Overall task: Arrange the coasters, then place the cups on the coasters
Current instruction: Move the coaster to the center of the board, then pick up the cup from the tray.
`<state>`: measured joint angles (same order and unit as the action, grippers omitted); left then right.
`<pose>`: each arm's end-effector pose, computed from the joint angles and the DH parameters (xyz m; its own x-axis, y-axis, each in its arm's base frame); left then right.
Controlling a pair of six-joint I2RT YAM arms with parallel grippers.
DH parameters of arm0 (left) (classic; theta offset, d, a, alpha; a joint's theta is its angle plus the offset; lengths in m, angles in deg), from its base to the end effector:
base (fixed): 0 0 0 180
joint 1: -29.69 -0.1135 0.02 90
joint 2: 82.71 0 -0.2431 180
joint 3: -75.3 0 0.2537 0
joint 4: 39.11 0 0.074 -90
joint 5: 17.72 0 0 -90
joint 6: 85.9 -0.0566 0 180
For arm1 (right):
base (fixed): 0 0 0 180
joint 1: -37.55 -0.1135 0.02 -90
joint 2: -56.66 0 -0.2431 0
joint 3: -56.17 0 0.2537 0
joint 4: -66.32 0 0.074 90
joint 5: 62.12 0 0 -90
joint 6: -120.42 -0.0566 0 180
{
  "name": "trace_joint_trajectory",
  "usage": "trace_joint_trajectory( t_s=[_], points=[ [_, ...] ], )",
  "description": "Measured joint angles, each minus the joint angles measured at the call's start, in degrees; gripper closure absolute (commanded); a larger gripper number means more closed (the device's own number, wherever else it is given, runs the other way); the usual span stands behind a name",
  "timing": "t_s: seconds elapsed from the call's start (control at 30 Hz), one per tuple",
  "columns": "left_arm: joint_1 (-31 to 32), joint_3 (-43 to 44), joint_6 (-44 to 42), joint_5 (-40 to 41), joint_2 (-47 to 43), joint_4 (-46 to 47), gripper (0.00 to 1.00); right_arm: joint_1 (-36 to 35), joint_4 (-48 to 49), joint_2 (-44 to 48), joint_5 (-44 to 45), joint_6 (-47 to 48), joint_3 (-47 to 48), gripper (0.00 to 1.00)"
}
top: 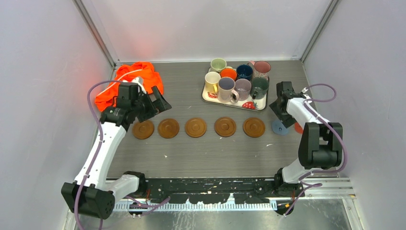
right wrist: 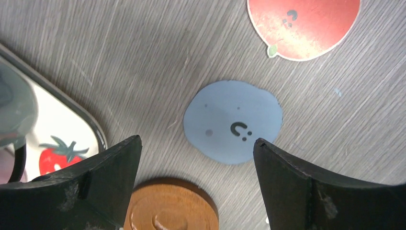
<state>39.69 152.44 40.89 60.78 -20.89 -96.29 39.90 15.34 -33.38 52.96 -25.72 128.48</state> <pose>0.2406 -0.0539 0.3084 -0.7158 -0.4697 -0.5168 -0.1402 0.8216 -0.5526 0.3061 -0.0366 0.1626 -0.3602 0.7675 -0.5303 0.8795 0.4690 0.0815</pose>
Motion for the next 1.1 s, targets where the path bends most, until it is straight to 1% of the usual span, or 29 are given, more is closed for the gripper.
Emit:
trace_joint_trajectory(
  t_s=[0.17,0.37,0.67,0.9,1.1],
  points=[
    [2.9,-1.0,0.0,0.3,0.0,1.2,0.0,-2.7,-1.6,3.9,-0.1,0.9,0.0,0.0],
    [9.3,-1.5,0.0,2.1,1.4,3.0,0.0,-6.1,-3.3,8.0,-0.2,2.7,0.8,0.0],
    [16.9,-1.3,-0.3,5.9,7.3,5.1,0.0,-12.6,-4.9,12.1,-1.6,6.0,2.2,0.0],
    [21.6,2.9,-1.3,9.3,14.9,5.6,0.0,-16.4,-5.1,13.9,-4.0,8.9,3.8,0.0],
    [22.7,9.4,-1.4,13.2,23.2,7.4,0.0,-18.0,-5.0,15.0,-5.6,10.9,4.7,0.0]
  ],
)
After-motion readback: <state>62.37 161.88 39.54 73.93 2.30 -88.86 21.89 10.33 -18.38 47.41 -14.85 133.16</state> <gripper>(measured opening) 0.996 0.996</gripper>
